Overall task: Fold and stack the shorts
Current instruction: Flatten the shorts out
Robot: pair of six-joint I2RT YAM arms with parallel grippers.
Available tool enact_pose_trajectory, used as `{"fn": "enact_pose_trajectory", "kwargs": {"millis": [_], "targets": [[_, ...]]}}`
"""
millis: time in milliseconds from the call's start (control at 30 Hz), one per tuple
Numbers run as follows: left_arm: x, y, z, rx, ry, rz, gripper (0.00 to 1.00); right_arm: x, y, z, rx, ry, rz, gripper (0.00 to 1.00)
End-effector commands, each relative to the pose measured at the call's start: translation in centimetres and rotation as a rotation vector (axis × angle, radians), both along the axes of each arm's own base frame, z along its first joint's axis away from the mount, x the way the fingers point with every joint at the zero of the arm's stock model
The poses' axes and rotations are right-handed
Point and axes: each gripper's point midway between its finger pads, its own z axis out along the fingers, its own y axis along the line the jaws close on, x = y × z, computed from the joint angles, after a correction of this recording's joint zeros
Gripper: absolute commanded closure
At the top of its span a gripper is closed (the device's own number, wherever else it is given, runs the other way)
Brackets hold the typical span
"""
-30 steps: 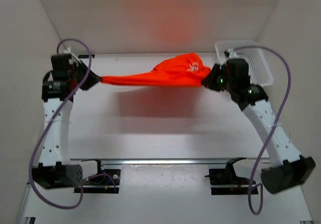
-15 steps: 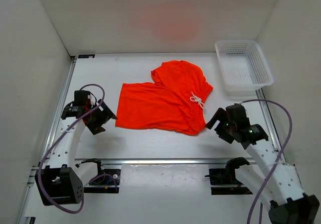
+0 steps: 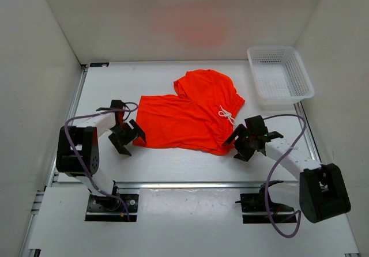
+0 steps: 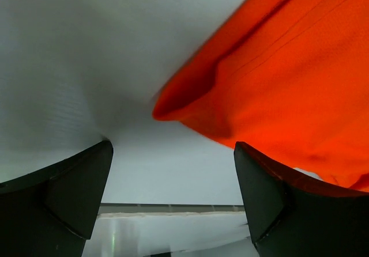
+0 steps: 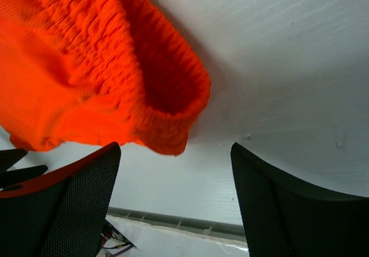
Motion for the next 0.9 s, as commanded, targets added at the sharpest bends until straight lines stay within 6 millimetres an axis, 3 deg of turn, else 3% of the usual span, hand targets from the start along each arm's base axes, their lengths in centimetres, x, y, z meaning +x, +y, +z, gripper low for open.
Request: {"fn": "enact_pose_trajectory", "kwargs": {"millis": [0,100,167,200,233,267,333,433,467,500,533,567,600,633,700,767,800,867], "targets": [[3.6,-0.9,0.0,0.016,-0.069,-0.01,0.03,2.2,0.6,0.1,0.007,-0.05,0.0,0.19],[4.6,-0.7,-0.9,0.044,-0.056,-0.016,0.22,3.1,0.5,-0.8,0.0,-0.041,-0.001,0.25],[4.9,-0.6,-1.3,0.054,-0.048,-0.015,0.38,4.0,0.5,-0.7,-0.019,-0.057,-0.004,0.38],[5.5,-0.7,-1.2,0.053,-0.054,-0.015,0.62,4.3,0.3,-1.0,-0.039,-0.054,0.003,0.45],[5.9,-0.5,-1.0,0.063,-0.065,-0.013,0.79,4.7,0.2,-1.0,-0.051,-0.059,-0.003,0.65],[6.4,-0.6,-0.7,0.062,-0.079,-0.012,0.9,5.5,0.1,-0.4,-0.07,-0.084,0.011,0.75],[8.2,-0.6,0.6,0.05,-0.121,-0.012,0.9,7.1,-0.3,0.3,-0.099,-0.107,0.014,0.94],[12.1,0.2,4.4,0.05,-0.216,-0.001,0.9,11.7,-0.7,3.4,-0.116,-0.174,0.037,1.0],[13.3,0.5,5.6,0.05,-0.24,0.008,0.9,15.0,-0.2,6.1,-0.115,-0.244,0.07,1.0],[16.2,1.4,8.7,0.063,-0.324,0.024,0.9,16.0,-0.4,7.0,-0.129,-0.24,0.08,1.0],[17.4,1.8,10.6,0.064,-0.362,0.036,0.9,17.5,-0.4,8.5,-0.121,-0.269,0.095,1.0],[17.8,2.3,11.9,0.066,-0.362,0.049,0.9,20.7,-0.1,11.9,-0.121,-0.349,0.116,1.0],[18.7,3.5,13.7,0.073,-0.402,0.069,0.9,21.2,0.0,13.1,-0.13,-0.347,0.129,1.0],[20.4,4.1,17.2,0.066,-0.487,0.083,0.9,22.2,0.3,14.3,-0.126,-0.37,0.147,1.0],[20.9,5.6,19.7,0.068,-0.524,0.118,0.9,23.5,0.7,19.1,-0.124,-0.473,0.175,1.0],[20.6,5.9,23.2,0.068,-0.606,0.116,0.9,23.1,1.0,20.5,-0.128,-0.507,0.193,1.0],[20.3,6.5,24.0,0.076,-0.627,0.119,0.9,22.7,0.9,20.3,-0.135,-0.504,0.204,1.0],[18.7,6.3,22.8,0.078,-0.591,0.11,0.9,21.1,1.1,20.3,-0.138,-0.508,0.223,1.0]]}}
